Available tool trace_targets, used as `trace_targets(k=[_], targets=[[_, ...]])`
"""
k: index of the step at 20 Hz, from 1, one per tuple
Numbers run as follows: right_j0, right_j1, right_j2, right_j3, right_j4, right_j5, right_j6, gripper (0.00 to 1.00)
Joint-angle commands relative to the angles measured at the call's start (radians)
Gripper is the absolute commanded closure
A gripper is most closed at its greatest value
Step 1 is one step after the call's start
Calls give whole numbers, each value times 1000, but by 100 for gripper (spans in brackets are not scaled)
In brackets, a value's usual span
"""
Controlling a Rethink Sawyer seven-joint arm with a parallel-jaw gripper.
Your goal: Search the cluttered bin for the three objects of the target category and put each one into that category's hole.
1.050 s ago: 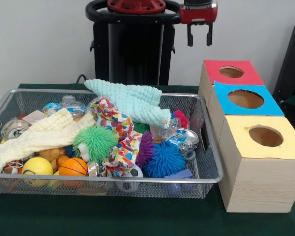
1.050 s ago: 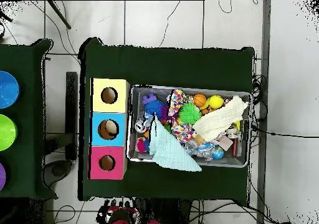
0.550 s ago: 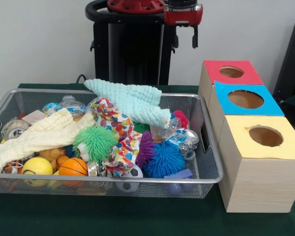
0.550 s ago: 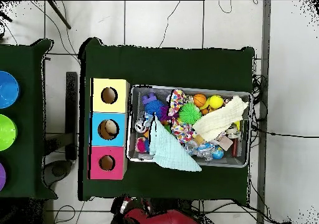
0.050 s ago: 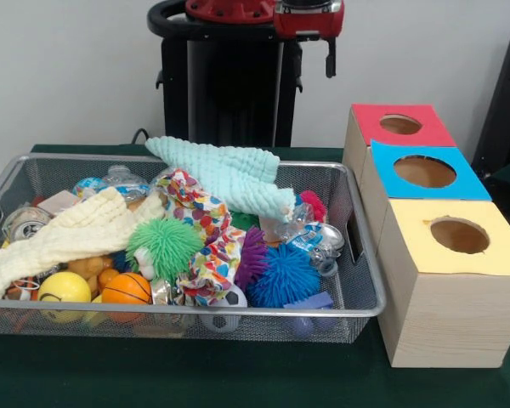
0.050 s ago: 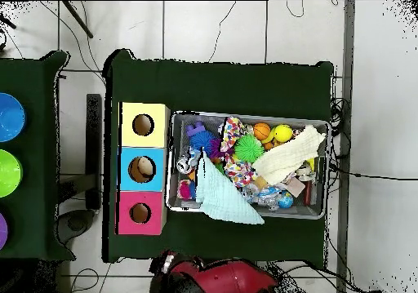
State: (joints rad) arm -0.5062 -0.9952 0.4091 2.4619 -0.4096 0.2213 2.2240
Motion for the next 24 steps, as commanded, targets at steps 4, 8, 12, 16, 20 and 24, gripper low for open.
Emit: trace_targets(k=[4, 8, 12, 16, 20, 24], targets=[[51, 215, -3, -431, -105, 69, -65, 0], [85, 286, -36, -542, -108, 90, -45, 0], [101, 324, -48, -602, -95, 129, -35, 0], [126, 355, -72, -639, -111, 125, 11, 0], [125, 371, -80, -659, -121, 118, 8, 0], [99, 386, -52, -669, -118, 138, -37, 0]])
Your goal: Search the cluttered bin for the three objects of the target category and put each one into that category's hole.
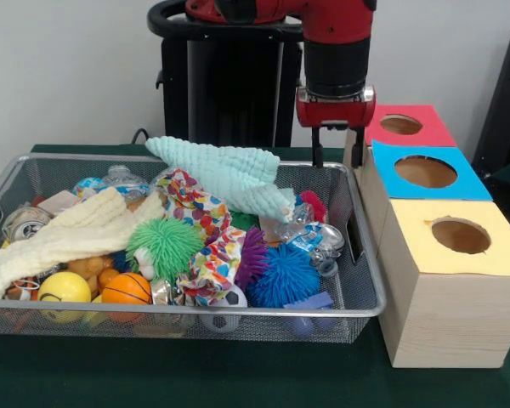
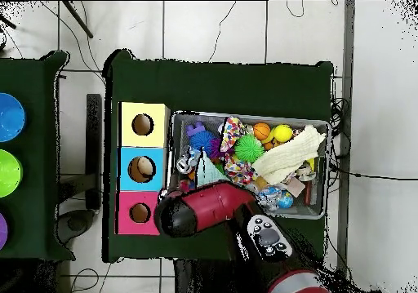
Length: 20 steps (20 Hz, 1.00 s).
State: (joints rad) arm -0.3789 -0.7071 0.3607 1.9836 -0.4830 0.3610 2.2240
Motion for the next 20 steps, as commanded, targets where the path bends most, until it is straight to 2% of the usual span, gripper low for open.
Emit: trace_targets(k=[1, 6, 14, 20], targets=[[-39, 106, 6, -200, -44, 8, -53, 0], [-67, 132, 39, -241, -42, 50, -105, 0], [-126, 119, 98, -299, -41, 152, -215, 0], [-133, 138, 95, -287, -62, 131, -186, 0]])
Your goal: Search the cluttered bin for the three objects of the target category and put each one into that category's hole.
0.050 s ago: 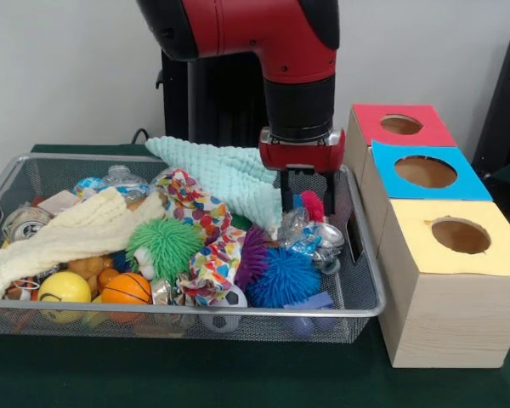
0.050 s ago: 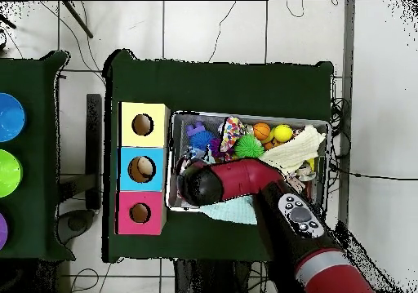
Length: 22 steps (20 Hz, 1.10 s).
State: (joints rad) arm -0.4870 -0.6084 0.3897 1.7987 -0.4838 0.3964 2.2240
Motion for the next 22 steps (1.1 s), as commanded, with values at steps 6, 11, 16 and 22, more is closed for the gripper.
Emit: trace_targets(k=[6, 11, 16, 22], targets=[[17, 79, 16, -45, -124, -24, -104, 0], [42, 105, -7, -51, -159, -71, -52, 0], [59, 137, -12, -96, -170, -74, -35, 0], [87, 180, -34, -146, -189, -125, 5, 0]])
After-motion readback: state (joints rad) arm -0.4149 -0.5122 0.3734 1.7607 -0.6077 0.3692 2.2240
